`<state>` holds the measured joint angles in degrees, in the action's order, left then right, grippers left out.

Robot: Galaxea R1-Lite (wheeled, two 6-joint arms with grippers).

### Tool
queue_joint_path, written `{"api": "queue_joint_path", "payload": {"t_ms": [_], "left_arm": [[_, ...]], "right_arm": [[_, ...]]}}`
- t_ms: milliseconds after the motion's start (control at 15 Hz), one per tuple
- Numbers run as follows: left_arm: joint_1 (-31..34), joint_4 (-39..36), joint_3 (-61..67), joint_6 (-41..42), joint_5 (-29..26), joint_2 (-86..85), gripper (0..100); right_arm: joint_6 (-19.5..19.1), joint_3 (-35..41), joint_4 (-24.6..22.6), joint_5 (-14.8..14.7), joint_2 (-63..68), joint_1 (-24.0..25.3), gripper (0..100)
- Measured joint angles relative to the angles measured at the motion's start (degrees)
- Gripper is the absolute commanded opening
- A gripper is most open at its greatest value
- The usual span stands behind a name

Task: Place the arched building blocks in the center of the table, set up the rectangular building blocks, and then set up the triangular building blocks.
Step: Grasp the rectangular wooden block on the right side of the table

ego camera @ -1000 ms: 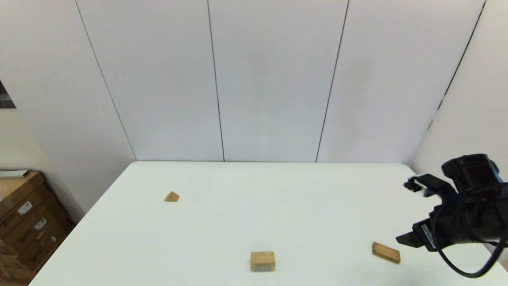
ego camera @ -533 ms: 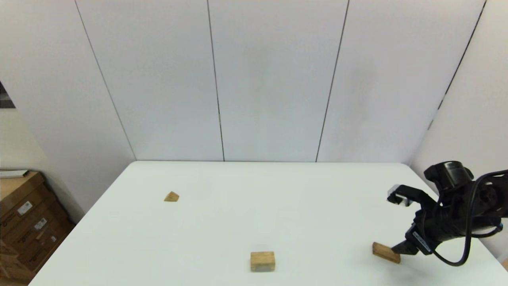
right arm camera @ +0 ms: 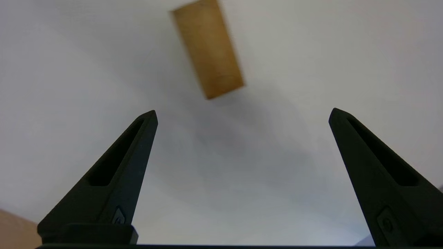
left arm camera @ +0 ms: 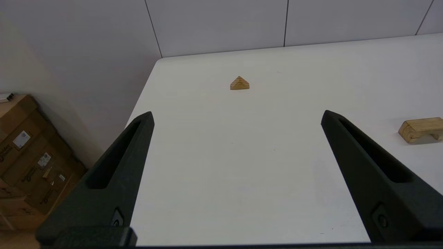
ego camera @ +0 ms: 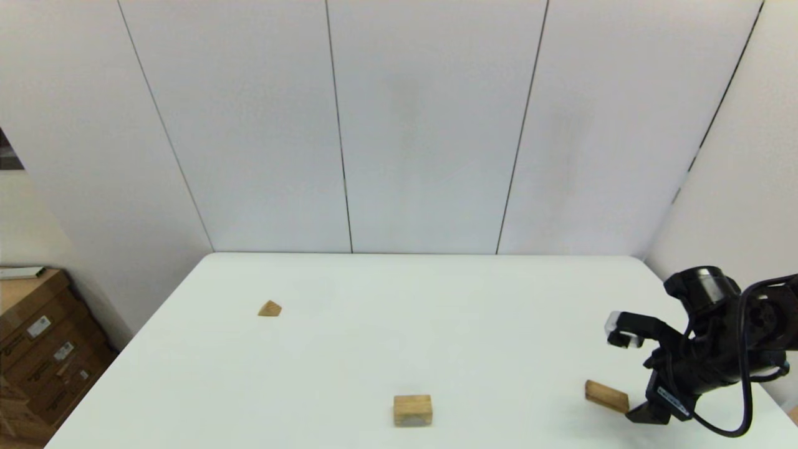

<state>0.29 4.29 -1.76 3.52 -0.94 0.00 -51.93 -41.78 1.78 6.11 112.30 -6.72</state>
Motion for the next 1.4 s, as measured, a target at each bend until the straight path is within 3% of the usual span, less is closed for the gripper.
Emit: {"api": "queue_joint_path", "payload": {"t_ms": [533, 733, 800, 1067, 1400], "left_arm": [[0.0, 0.0, 0.0, 0.1, 0.0, 0.0, 100], [0.0, 0.0, 0.0, 0.1, 0.1, 0.0, 100], [0.0, 0.0, 0.0, 0.0, 0.1, 0.0, 100], [0.0, 0.0, 0.0, 0.0, 0.1, 0.0, 100], [0.0, 0.0, 0.0, 0.0, 0.1, 0.0, 100]], "right_arm": [[0.2, 1.1, -0.7, -0.1, 2.6, 5.4, 100], [0.2, 0.5, -3.8, -0.1, 5.4, 6.0, 100], [0.2, 0.4, -5.5, -0.2, 6.4, 6.0, 0], [0.0, -0.3, -7.5, -2.0, 9.1, 6.3, 0], [0.2, -0.9, -7.5, -1.9, 10.1, 6.3, 0]]}}
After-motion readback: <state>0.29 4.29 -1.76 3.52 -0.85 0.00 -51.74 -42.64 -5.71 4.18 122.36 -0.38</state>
